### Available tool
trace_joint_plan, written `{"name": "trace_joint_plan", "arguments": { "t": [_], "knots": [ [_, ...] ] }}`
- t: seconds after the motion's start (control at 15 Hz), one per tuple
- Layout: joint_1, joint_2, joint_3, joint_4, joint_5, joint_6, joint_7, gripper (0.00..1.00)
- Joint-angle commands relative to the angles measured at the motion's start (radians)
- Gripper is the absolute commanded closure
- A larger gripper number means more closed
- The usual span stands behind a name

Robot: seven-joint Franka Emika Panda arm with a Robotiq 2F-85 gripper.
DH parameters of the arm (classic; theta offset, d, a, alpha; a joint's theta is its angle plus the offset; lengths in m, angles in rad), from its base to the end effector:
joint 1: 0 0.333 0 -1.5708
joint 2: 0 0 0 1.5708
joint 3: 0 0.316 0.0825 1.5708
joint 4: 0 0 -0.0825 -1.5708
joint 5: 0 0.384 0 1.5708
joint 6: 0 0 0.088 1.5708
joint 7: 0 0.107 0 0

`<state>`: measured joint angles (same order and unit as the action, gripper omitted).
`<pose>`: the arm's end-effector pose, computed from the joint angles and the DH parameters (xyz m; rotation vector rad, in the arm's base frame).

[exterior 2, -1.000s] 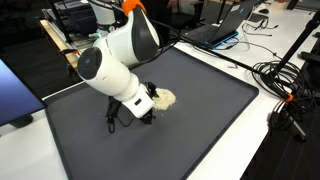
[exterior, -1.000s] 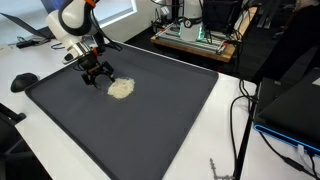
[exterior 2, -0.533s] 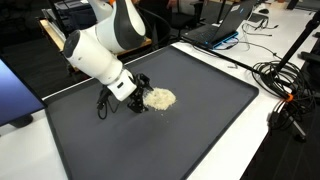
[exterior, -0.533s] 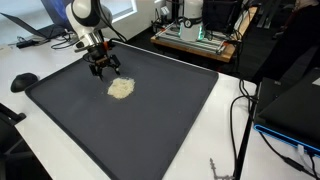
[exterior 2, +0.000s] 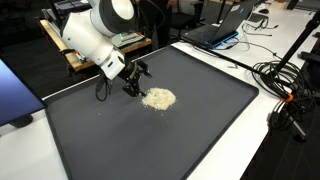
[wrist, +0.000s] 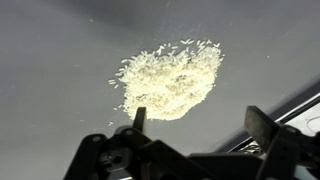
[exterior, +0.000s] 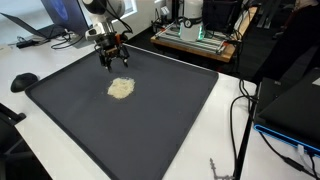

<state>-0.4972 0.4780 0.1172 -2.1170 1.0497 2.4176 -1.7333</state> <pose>0.5213 -0.2022 0.1729 -2.5238 -0.5944 -0.6559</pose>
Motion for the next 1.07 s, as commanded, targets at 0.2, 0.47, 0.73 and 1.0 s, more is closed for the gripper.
{"name": "trace_joint_plan", "arguments": {
  "t": [0.2, 0.47, 0.73, 1.0],
  "knots": [
    [0.14, -0.151, -0.123, -0.182, 0.276, 0.069, -0.154, 0.0],
    [0.239, -0.201, -0.168, -0.245, 0.331, 0.152, -0.148, 0.0],
    [0.308, -0.238, -0.192, -0.293, 0.238, 0.178, -0.116, 0.0],
    [0.372, -0.257, -0.209, -0.339, 0.095, 0.267, -0.016, 0.0]
  ]
}}
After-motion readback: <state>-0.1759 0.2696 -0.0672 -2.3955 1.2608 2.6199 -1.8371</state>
